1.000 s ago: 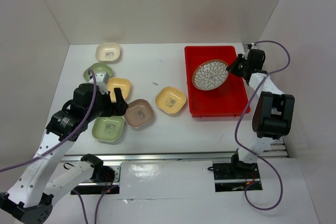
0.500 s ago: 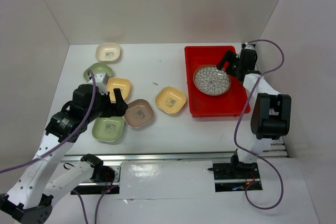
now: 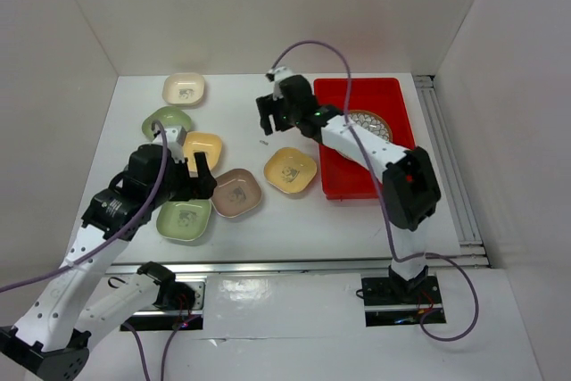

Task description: Place the plates into the plastic bin on the countertop

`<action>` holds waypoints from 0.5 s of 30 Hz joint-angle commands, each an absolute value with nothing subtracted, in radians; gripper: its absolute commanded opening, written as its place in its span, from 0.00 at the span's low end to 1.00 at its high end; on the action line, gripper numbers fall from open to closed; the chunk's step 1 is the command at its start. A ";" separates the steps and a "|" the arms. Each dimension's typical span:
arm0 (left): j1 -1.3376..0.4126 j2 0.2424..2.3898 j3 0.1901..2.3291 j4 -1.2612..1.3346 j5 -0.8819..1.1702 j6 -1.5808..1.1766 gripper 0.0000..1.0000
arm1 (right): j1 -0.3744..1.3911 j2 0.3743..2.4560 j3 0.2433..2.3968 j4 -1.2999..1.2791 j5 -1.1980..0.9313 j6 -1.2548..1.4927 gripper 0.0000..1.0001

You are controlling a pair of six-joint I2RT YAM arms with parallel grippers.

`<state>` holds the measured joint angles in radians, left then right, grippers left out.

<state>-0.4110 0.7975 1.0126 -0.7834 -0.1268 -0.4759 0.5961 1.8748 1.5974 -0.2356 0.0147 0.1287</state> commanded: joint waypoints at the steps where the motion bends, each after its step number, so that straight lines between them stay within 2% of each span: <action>1: -0.414 0.798 0.997 -0.762 -0.129 -0.485 1.00 | 0.584 1.988 1.670 -0.397 0.097 -0.003 0.78; 7: -0.414 0.788 0.979 -0.733 -0.120 -0.474 1.00 | 0.594 2.080 1.691 -0.422 0.089 -0.112 0.77; 15: -0.414 0.798 0.968 -0.710 -0.120 -0.474 1.00 | 0.535 2.056 1.601 -0.364 0.032 -0.124 0.78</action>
<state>-0.4110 0.7967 0.9699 -0.7650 -0.1257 -0.4751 0.5476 2.1067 1.6268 -0.3977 0.0597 -0.0994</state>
